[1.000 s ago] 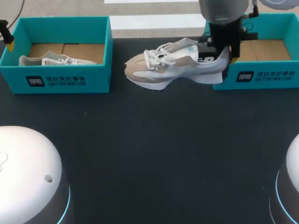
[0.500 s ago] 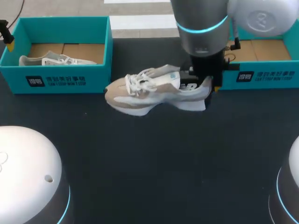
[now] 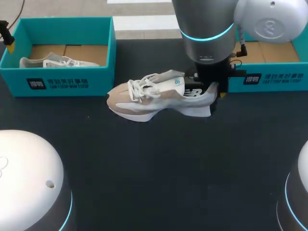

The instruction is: Take the shoe out of the shoebox, open the shoe tongue, remove and reinsert the insole, then place the shoe into the shoebox

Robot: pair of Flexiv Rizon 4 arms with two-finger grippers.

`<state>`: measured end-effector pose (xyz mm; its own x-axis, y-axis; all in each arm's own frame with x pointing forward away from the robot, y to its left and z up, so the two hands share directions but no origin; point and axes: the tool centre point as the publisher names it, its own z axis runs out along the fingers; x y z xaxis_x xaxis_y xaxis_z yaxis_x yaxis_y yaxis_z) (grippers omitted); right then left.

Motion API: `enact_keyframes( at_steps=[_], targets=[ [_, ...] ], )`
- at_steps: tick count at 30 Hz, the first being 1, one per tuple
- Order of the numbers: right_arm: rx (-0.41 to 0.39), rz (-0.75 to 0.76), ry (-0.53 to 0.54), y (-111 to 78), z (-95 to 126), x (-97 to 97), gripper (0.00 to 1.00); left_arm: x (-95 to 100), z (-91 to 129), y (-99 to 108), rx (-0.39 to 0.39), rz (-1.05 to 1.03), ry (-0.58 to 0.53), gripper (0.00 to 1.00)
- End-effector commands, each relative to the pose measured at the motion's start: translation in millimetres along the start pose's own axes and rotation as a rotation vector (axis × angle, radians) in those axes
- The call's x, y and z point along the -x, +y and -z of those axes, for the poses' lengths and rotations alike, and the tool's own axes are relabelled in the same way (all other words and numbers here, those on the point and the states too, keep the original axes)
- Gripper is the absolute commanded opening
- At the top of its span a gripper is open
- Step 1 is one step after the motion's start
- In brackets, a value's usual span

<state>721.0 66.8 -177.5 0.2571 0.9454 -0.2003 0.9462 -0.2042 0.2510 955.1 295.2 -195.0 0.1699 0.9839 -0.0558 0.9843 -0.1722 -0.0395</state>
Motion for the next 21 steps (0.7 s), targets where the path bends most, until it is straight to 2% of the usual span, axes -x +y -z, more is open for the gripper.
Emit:
enact_keyframes(
  at_steps=[1,12,17,21],
  targets=[
    [-0.014,-0.002,0.018,-1.4,-4.5,-1.6,0.0,0.6,0.1,-1.5,0.003,0.0,0.003,1.0],
    [-0.08,0.007,-0.021,-28.0,-36.3,-10.1,0.0,0.6,0.1,-1.5,0.003,0.0,0.003,1.0],
    [-0.095,-0.02,-0.092,-43.2,-62.5,-17.9,0.0,0.6,0.1,-1.5,0.003,0.0,0.003,1.0],
    [-0.106,-0.034,-0.084,-51.7,-84.5,-22.2,0.0,0.6,0.1,-1.5,0.003,0.0,0.003,1.0]
  ],
)
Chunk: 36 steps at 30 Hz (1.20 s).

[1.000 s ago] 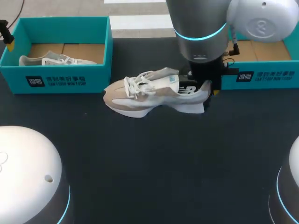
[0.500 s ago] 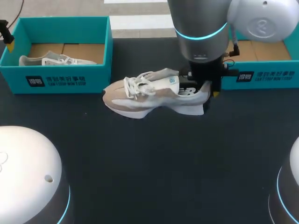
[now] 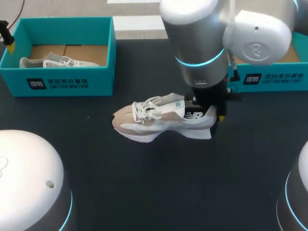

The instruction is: Take the shoe out of the shoebox, open the shoe tongue, remove and reinsert the insole, then place the shoe into the shoebox

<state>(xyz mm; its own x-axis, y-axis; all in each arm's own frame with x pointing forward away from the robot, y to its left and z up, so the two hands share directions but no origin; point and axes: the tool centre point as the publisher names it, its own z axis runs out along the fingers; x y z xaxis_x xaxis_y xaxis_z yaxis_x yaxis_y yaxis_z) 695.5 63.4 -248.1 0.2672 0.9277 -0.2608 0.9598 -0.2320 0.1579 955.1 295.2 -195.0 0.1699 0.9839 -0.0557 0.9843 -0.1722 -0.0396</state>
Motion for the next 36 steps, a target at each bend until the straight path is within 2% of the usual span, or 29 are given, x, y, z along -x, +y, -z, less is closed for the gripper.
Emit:
enact_keyframes(
  at_steps=[1,6,15,18,21,29,36],
  targets=[
    [-0.002,-0.048,-0.017,-9.1,-26.1,-19.6,0.0,0.5,0.1,-1.5,0.003,0.0,0.003,1.0],
    [-0.014,-0.063,-0.035,-12.6,-50.7,-23.8,0.0,0.5,0.1,-1.5,0.003,0.0,0.003,1.0],
    [0.027,-0.062,-0.032,-21.3,-76.4,-31.1,0.0,0.5,0.1,-1.5,0.003,0.0,0.003,1.0],
    [0.055,-0.076,-0.063,-21.0,-80.8,-33.0,0.0,0.5,0.1,-1.5,0.003,0.0,0.003,1.0],
    [0.043,-0.089,-0.077,-18.6,-84.4,-35.2,0.0,0.5,0.1,-1.5,0.003,0.0,0.003,1.0],
    [0.039,-0.126,-0.009,-11.0,-96.0,-41.3,0.0,0.5,0.1,-1.5,0.003,0.0,0.003,1.0],
    [0.062,-0.175,-0.033,-11.0,-107.2,-49.3,0.0,0.5,0.1,-1.5,0.003,0.0,0.003,1.0]
  ],
)
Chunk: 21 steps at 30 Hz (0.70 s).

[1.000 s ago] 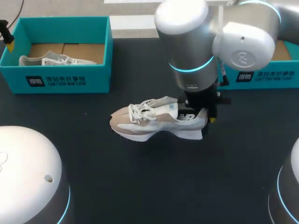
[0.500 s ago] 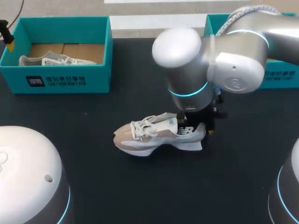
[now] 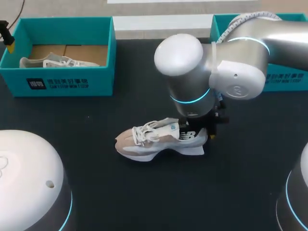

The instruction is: Take the shoe out of the shoebox, open the shoe tongue, remove and reinsert the insole, then place the shoe into the shoebox

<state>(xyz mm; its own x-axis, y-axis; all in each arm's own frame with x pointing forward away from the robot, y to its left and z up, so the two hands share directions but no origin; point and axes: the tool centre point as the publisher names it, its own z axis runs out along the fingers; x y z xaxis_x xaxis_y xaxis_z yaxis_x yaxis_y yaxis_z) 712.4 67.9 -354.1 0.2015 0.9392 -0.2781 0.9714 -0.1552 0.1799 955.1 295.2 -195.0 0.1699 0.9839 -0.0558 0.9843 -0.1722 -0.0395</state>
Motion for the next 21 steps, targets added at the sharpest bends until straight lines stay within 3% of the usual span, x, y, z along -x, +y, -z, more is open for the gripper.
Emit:
enact_keyframes(
  at_steps=[1,5,11,12,13,14,15,21],
  targets=[
    [0.016,-0.239,-0.032,-8.4,-8.3,-14.4,0.0,0.5,0.1,-1.5,0.003,0.0,0.003,1.0],
    [0.006,-0.286,-0.077,-8.1,-14.0,-13.9,0.0,0.5,0.1,-1.5,0.003,0.0,0.003,1.0],
    [0.007,-0.312,-0.062,-3.7,-22.1,-16.5,0.0,0.5,0.1,-1.5,0.003,0.0,0.003,1.0],
    [0.001,-0.32,-0.049,-3.4,-23.7,-17.1,0.13,0.5,0.1,-1.5,0.003,0.0,0.003,1.0],
    [-0.003,-0.328,-0.05,-3.3,-24.4,-17.3,0.42,0.5,0.1,-1.5,0.003,0.0,0.003,1.0],
    [-0.004,-0.331,-0.045,-3.1,-25.2,-17.1,0.84,0.5,0.1,-1.5,0.003,0.0,0.003,1.0],
    [-0.005,-0.333,-0.044,-2.9,-25.7,-17.0,1.0,0.5,0.1,-1.5,0.003,0.0,0.003,1.0],
    [0.005,-0.361,-0.024,-1.3,-18.6,-13.1,1.0,0.5,0.1,-1.5,0.003,0.0,0.003,1.0]
  ],
)
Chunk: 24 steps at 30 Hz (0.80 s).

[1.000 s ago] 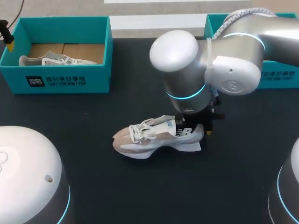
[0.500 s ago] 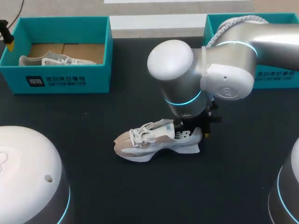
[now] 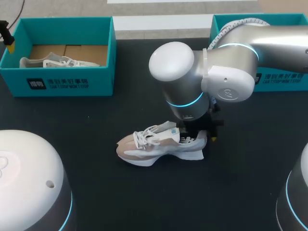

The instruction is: Take the shoe out of the shoebox, open the shoe tongue, remove and reinsert the insole, then place the shoe into the shoebox

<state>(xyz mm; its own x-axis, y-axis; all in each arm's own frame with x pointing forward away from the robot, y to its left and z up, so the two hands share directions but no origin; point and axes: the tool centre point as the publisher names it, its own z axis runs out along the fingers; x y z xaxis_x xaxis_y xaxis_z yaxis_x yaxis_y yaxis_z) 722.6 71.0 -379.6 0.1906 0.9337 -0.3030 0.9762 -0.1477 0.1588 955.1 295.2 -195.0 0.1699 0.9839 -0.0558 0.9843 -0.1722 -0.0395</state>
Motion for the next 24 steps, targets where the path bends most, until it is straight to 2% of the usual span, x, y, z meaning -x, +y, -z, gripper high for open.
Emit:
enact_keyframes(
  at_steps=[1,10,16,18,20,22,24],
  targets=[
    [0.025,-0.38,0.007,-6.0,7.9,-0.1,1.0,0.6,0.1,-1.5,0.003,0.0,0.003,1.0],
    [0.045,-0.391,0.055,-0.2,40.2,13.5,1.0,0.6,0.1,-1.5,0.003,0.0,0.003,1.0],
    [0.03,-0.328,0.092,10.4,65.5,26.5,1.0,0.6,0.1,-1.5,0.003,0.0,0.003,1.0],
    [0.044,-0.266,0.123,14.8,75.4,29.2,1.0,0.6,0.1,-1.5,0.003,0.0,0.003,1.0],
    [0.112,-0.151,0.19,18.6,90.0,30.6,1.0,0.6,0.1,-1.5,0.003,0.0,0.003,1.0],
    [0.19,0.024,0.25,19.9,106.4,30.4,1.0,0.6,0.1,-1.5,0.003,0.0,0.003,1.0],
    [0.23,0.205,0.289,20.2,119.7,28.2,1.0,0.6,0.1,-1.5,0.003,0.0,0.003,1.0]
  ],
)
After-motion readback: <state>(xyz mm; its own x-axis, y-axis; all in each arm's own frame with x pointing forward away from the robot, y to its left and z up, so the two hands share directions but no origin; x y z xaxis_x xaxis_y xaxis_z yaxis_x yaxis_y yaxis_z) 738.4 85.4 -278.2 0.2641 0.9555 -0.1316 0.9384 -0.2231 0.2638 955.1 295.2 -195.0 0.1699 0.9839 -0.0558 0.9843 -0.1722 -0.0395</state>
